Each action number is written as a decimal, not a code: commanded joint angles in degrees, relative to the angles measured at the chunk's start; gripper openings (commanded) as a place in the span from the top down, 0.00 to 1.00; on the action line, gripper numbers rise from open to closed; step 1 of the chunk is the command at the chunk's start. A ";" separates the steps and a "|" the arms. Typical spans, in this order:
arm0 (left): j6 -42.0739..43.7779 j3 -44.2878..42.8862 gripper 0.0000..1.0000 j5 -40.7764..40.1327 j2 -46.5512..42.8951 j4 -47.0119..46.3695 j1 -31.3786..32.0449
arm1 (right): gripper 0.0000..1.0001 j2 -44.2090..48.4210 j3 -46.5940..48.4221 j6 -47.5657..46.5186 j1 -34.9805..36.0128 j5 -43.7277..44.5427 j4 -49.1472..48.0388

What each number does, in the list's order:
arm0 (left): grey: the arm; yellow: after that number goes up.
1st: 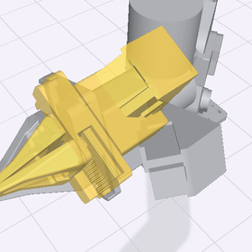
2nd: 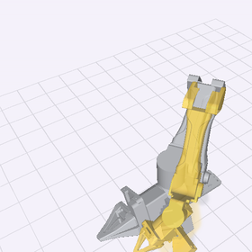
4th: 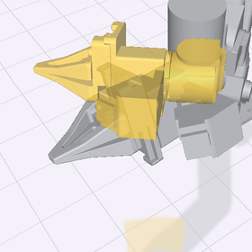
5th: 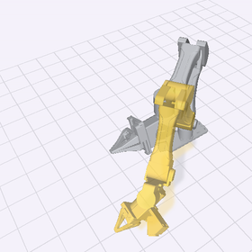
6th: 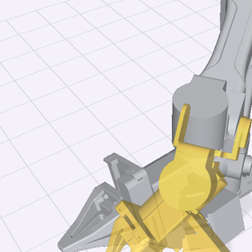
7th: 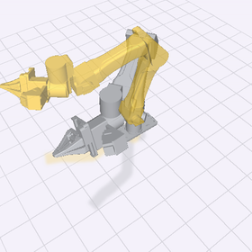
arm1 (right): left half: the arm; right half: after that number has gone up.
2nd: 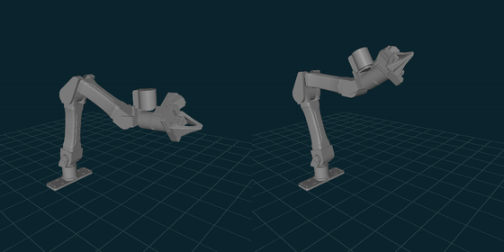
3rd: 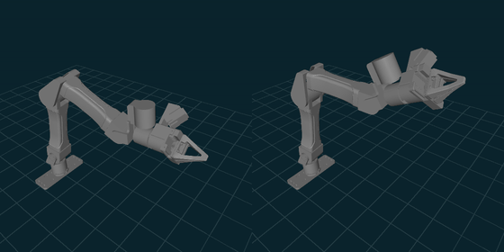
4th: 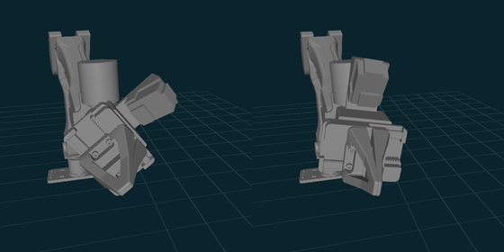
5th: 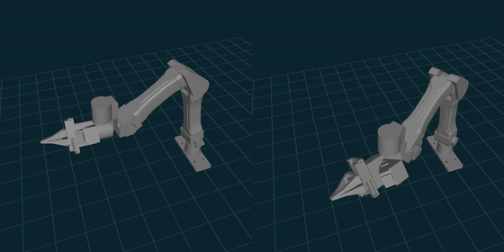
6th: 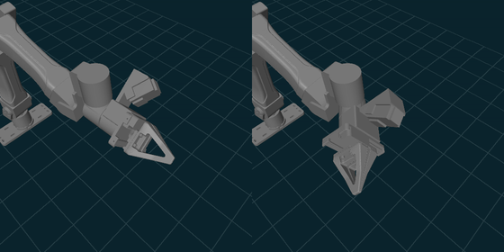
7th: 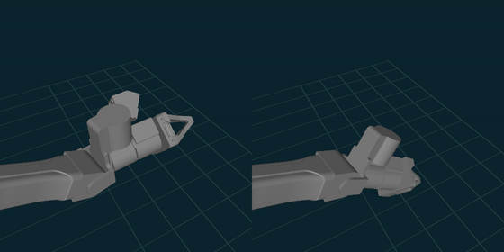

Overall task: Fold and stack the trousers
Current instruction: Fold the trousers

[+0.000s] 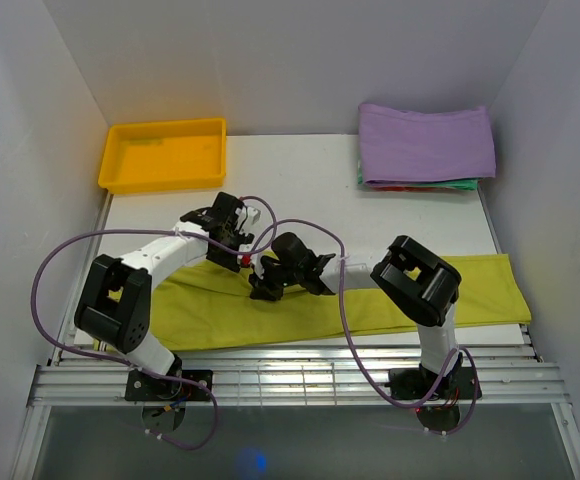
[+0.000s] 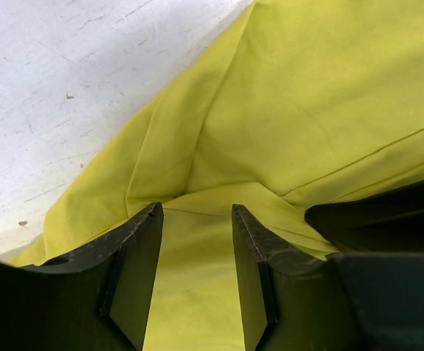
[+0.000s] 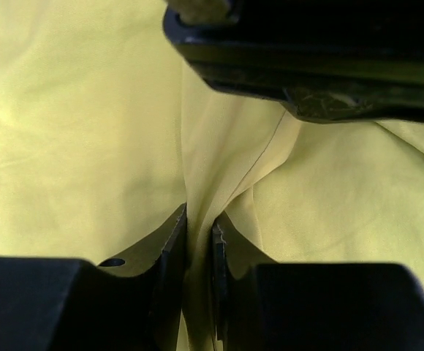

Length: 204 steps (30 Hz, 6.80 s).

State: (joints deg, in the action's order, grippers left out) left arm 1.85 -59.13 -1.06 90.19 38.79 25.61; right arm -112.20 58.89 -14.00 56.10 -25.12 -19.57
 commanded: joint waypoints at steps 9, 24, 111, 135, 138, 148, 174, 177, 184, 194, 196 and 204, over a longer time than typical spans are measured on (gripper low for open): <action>-0.97 1.65 0.45 -5.97 1.65 -3.54 -0.82 | 0.83 -2.23 -4.84 1.52 1.74 4.21 2.87; -1.23 5.26 0.51 -1.94 2.46 -7.23 -2.93 | 0.92 -2.23 -7.21 2.31 2.62 5.96 0.42; -3.17 -14.61 1.00 7.21 14.40 0.41 -10.14 | 0.51 11.31 7.46 -0.94 5.43 10.25 24.23; -5.01 -13.37 1.00 5.54 11.67 0.41 -11.19 | 0.13 17.46 11.94 -2.43 0.32 4.05 29.32; -5.36 -13.73 1.00 5.89 12.37 0.33 -11.28 | 0.34 16.93 15.54 -3.92 2.17 0.01 31.95; -6.07 -16.45 1.00 7.83 13.78 1.47 -11.81 | 0.84 5.00 10.46 -3.24 8.06 8.71 26.97; 6.15 -47.65 0.64 8.88 33.65 3.75 -16.38 | 0.92 -7.24 7.20 -1.47 10.26 6.67 25.90; 6.41 -45.21 0.53 8.97 31.28 2.53 -17.43 | 0.92 -7.07 7.29 -1.47 10.17 6.14 26.16; 8.25 -40.20 0.46 12.04 23.37 1.73 -22.70 | 0.92 -5.23 7.03 -0.86 9.03 2.11 27.40; 10.81 -25.55 0.45 23.12 10.37 0.15 -30.35 | 0.83 3.03 8.43 0.90 3.50 -6.34 27.75; 11.25 -21.05 0.46 25.48 7.82 0.15 -31.40 | 0.83 4.97 9.92 1.08 1.39 -6.25 28.01; 11.60 -6.44 0.48 24.44 1.13 1.65 -38.25 | 0.80 -2.12 18.44 -1.90 -7.93 -3.88 34.68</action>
State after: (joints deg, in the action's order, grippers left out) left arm 12.56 -67.90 22.35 94.89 39.70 -9.72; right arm -110.85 73.32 -14.20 50.30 -29.34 11.03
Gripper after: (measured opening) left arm 0.525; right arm 0.198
